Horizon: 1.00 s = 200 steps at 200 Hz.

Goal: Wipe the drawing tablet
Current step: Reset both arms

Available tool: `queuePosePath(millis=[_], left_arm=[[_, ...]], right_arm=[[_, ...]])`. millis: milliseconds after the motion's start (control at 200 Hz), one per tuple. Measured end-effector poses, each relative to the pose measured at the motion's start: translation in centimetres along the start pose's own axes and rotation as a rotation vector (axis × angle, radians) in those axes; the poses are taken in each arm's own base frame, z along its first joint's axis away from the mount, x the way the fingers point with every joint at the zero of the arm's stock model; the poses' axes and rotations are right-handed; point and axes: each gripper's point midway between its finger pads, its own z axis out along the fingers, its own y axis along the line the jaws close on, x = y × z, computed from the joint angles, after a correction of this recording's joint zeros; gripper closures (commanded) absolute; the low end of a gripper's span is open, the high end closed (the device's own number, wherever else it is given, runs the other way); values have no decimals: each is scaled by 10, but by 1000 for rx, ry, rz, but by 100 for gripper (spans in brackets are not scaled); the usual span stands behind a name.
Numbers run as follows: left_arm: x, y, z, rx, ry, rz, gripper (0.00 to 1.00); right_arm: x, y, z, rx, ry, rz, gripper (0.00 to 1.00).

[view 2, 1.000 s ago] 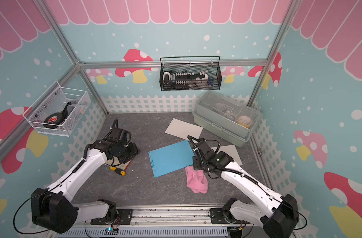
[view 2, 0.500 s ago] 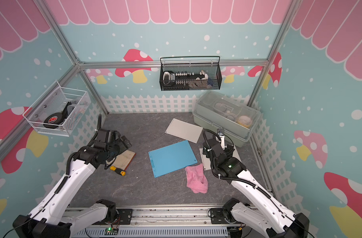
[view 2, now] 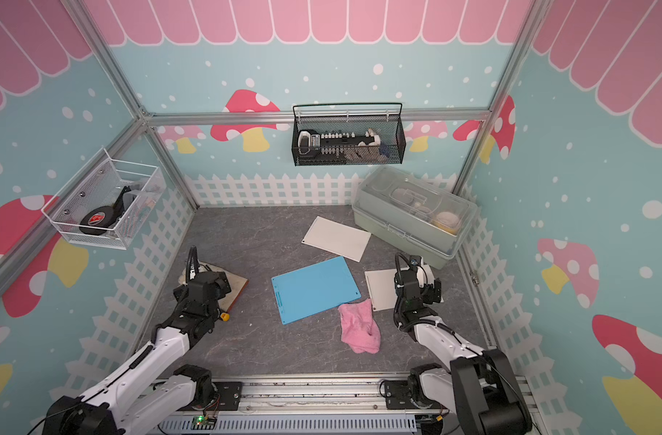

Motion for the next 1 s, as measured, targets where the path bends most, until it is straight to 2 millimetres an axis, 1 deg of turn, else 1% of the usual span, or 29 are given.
queuePosePath(millis=[85, 170, 265, 310, 415, 470, 535, 575, 625, 675, 780, 850, 1001], left_arm=[[8, -7, 19, 12, 12, 11, 1], [9, -15, 37, 36, 3, -1, 1], [9, -19, 54, 55, -6, -18, 1], [7, -20, 61, 64, -11, -30, 1], [-2, -26, 75, 102, -43, -73, 1], [-5, -35, 77, 133, -62, -70, 1], [-8, -53, 73, 196, -122, -56, 1], [-4, -64, 69, 232, -140, -38, 1], [5, -70, 66, 260, -127, -19, 0], [7, -68, 67, 260, -126, -23, 1], [-6, -58, 73, 233, -150, -55, 1], [-10, -58, 74, 233, -161, -65, 1], [-10, -58, 73, 233, -163, -67, 0]], right_arm=[[-3, 8, 12, -28, -32, 5, 1], [-11, 12, 20, -51, -74, 10, 1], [-20, 13, 30, -63, -133, 45, 1], [-18, 12, 35, -66, -148, 59, 1], [-2, 16, 42, -91, -126, 46, 1], [-6, 17, 41, -100, -145, 53, 1], [-11, 18, 41, -107, -160, 60, 1], [-14, 18, 41, -109, -171, 65, 1], [-16, 18, 40, -111, -178, 69, 1], [-16, 18, 40, -112, -179, 69, 1], [-18, 19, 40, -115, -184, 71, 1], [-18, 19, 40, -117, -184, 71, 1], [-19, 19, 40, -120, -191, 74, 1]])
